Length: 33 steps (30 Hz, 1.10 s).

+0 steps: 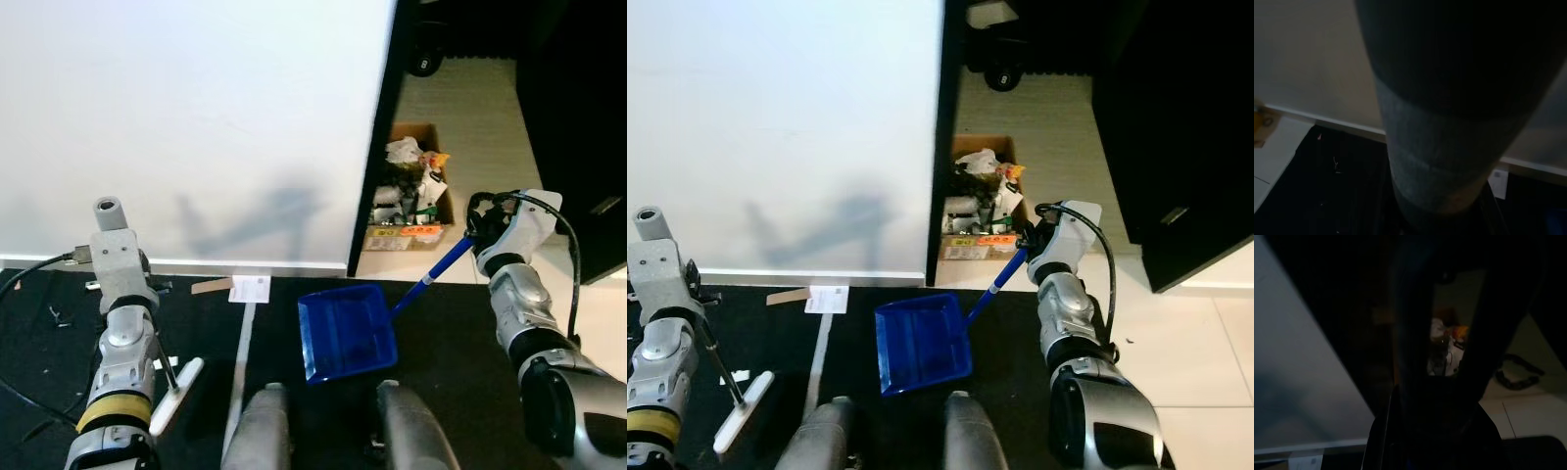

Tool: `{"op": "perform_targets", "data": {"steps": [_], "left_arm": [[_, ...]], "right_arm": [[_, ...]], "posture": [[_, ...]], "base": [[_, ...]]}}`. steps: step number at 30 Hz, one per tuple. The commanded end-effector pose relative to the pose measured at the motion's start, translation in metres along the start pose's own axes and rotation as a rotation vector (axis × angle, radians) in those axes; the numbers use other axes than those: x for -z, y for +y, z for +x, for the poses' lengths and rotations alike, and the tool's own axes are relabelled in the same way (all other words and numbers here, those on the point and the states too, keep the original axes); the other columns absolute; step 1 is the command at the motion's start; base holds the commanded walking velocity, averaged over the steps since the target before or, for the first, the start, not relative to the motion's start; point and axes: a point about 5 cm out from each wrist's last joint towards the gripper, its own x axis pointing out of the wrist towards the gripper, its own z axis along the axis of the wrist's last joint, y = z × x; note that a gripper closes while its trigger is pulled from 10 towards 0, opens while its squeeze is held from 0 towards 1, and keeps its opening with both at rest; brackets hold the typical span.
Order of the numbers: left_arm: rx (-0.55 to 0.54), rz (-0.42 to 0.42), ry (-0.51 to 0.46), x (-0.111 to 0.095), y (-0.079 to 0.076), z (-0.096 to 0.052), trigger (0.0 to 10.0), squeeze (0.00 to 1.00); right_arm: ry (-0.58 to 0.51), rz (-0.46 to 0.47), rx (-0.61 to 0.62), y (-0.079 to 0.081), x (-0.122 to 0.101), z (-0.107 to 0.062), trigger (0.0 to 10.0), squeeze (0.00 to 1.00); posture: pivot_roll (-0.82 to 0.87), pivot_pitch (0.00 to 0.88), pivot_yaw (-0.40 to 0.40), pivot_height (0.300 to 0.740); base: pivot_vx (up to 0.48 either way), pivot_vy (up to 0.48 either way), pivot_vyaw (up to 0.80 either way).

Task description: Sweep floor

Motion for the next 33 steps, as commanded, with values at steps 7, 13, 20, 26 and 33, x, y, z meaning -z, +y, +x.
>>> {"op": "perform_targets", "data": {"steps": [7, 13, 20, 26, 33], "left_arm": [[0.001, 0.008, -0.017, -0.005, 0.004, 0.002, 10.0, 0.00], [0.009, 0.006, -0.022, -0.006, 0.002, 0.003, 10.0, 0.00], [0.019, 0.004, -0.034, -0.008, 0.002, 0.004, 10.0, 0.00], [0.077, 0.039, -0.055, -0.013, -0.002, 0.003, 10.0, 0.00], [0.097, 0.056, -0.059, -0.013, -0.005, 0.003, 10.0, 0.00]], "right_arm": [[-0.019, 0.019, -0.007, 0.005, 0.000, 0.000, 10.0, 0.00], [-0.019, 0.019, -0.009, 0.005, 0.001, -0.001, 10.0, 0.00], [-0.025, 0.019, 0.001, 0.002, -0.001, -0.001, 10.0, 0.00], [-0.026, 0.022, 0.007, 0.001, 0.002, -0.003, 10.0, 0.00], [-0.023, 0.021, 0.012, 0.000, 0.003, -0.004, 10.0, 0.00]], "posture": [[0.09, 0.102, -0.026, 0.740], [0.09, 0.101, -0.025, 0.740], [0.09, 0.096, -0.017, 0.740], [0.08, 0.098, -0.013, 0.740], [0.08, 0.102, -0.010, 0.740]], "base": [[0.000, 0.480, 0.00], [0.000, 0.480, 0.00], [0.000, 0.480, 0.00], [0.000, -0.140, 0.00], [0.000, -0.480, 0.00]]}}
